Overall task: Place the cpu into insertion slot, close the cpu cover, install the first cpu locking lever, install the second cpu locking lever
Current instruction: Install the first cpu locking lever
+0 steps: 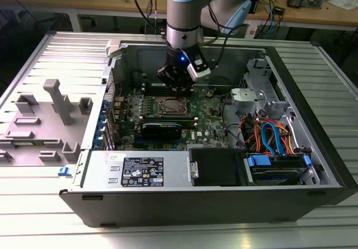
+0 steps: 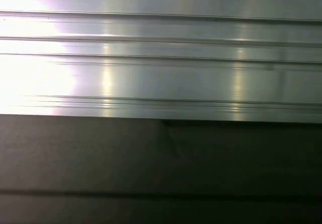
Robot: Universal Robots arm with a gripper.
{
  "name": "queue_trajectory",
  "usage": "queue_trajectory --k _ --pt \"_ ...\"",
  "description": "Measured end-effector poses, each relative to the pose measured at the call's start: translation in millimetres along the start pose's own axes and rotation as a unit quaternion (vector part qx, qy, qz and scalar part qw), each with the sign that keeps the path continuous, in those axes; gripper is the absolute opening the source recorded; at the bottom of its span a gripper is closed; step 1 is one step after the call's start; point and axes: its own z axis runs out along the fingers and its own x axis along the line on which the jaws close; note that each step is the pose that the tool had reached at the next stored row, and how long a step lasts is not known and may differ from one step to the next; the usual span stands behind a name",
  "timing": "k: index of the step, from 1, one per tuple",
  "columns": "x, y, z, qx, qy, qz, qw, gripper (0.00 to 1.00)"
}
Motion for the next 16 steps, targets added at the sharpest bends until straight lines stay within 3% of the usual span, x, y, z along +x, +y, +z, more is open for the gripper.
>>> queue_trajectory --k 10,16 --pt "-0.5 0.2 -1.4 -0.0028 -0.0001 0.000 1.0000 0.11" --pt "-0.7 -1.5 -8.9 -0.0029 0.0000 0.000 1.0000 0.11"
